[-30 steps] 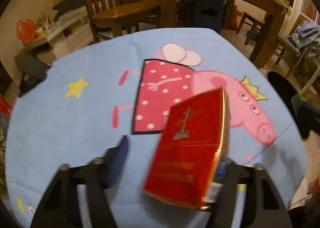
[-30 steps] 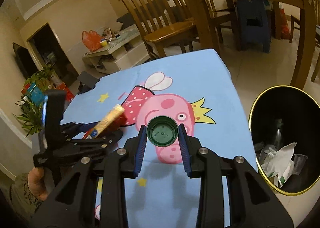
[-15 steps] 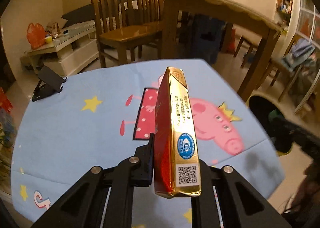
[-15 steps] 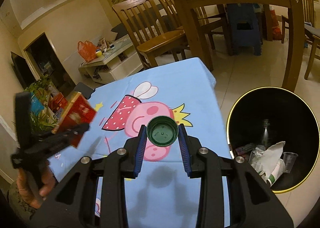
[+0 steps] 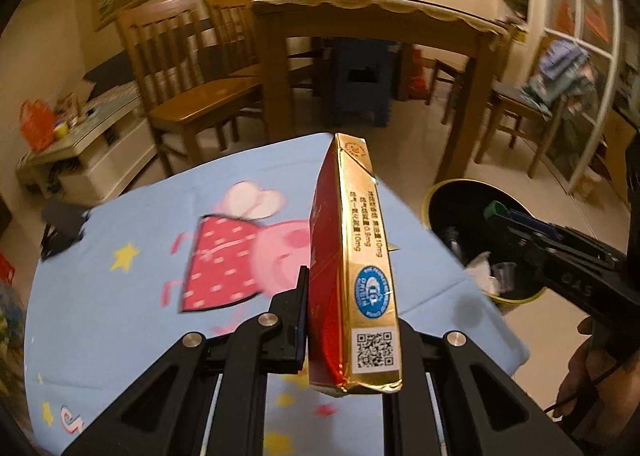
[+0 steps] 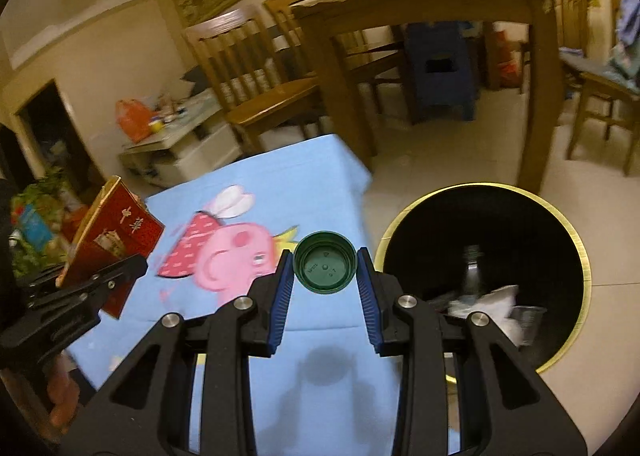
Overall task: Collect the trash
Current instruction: 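Drop the green cap into the bin with the right gripper while the left gripper drops the red box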
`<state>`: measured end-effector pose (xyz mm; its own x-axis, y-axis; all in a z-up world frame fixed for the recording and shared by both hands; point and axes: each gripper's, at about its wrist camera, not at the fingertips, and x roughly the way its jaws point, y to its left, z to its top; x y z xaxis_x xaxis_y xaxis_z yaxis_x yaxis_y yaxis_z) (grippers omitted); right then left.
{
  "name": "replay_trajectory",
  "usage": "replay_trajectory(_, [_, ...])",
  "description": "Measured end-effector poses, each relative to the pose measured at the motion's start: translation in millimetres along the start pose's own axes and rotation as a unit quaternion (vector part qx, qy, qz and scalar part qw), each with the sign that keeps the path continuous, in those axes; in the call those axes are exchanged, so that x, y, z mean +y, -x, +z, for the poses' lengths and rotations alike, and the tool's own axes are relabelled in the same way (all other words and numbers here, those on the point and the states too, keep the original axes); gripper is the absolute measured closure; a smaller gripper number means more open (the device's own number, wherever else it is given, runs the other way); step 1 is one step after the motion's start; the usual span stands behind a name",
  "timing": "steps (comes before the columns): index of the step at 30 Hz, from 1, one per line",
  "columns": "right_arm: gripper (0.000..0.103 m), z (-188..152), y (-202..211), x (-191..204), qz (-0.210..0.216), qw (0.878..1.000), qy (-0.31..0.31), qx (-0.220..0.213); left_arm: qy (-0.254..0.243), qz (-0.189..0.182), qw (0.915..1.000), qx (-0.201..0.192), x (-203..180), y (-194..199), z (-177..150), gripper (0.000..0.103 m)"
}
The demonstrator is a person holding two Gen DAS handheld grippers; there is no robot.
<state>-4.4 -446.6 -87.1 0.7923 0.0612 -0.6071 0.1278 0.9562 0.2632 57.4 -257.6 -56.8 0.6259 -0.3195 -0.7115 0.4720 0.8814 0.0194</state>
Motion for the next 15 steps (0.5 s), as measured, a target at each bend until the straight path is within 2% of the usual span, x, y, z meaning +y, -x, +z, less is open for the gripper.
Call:
replay_trajectory(9, [0.071,2,10,-49,-0.067,0.997,-0.032,-0.013,-0.062,-0.019,0.9979,0.001,-77,-29,16,0.091])
replay_trajectory(15, [0.071,1,10,-85,-0.081,0.994,-0.074,-0.006,-0.083,-0.029,0.9961,0.009,-106,-46,21,0.091])
